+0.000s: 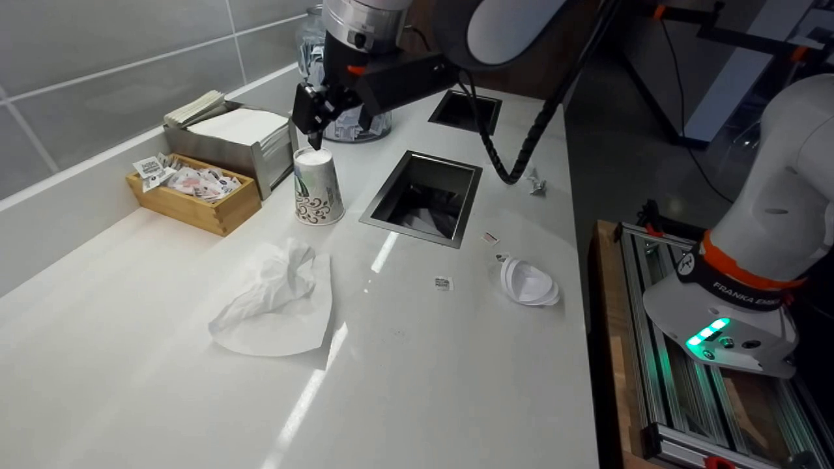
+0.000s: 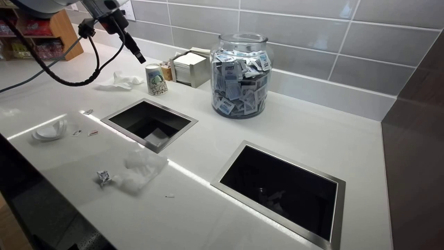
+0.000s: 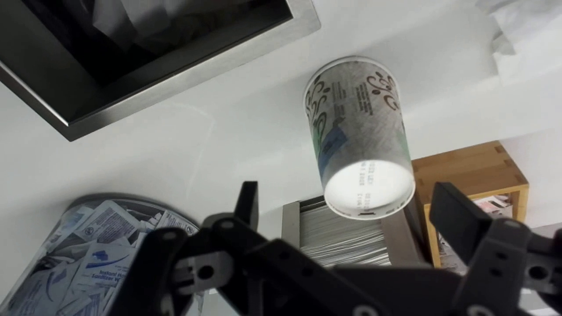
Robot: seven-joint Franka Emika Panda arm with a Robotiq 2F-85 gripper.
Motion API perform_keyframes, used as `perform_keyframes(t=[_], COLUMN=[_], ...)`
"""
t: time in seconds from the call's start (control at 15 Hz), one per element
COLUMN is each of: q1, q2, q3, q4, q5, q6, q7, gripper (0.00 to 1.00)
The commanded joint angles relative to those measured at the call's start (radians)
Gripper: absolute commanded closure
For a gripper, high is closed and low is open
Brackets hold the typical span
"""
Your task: Turn the paper cup over
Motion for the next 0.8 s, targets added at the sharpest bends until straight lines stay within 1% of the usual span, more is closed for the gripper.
perform_keyframes(t=[0.0, 0.07, 0.27, 0.53, 0.73], q1=[-0.011, -0.013, -0.012, -0.004, 0.004], q2=[0.038, 0.047, 0.08, 0.123, 0.156], q3=[-0.011, -0.013, -0.025, -0.037, -0.044], q4=[0.045, 0.058, 0.091, 0.131, 0.159], q5=[0.164, 0.206, 0.264, 0.307, 0.31], q6=[0.002, -0.004, -0.028, -0.033, -0.041], q7=[-0.101, -0.126, -0.149, -0.166, -0.169], gripper=[0.0, 0.0, 0.0, 0.0, 0.0])
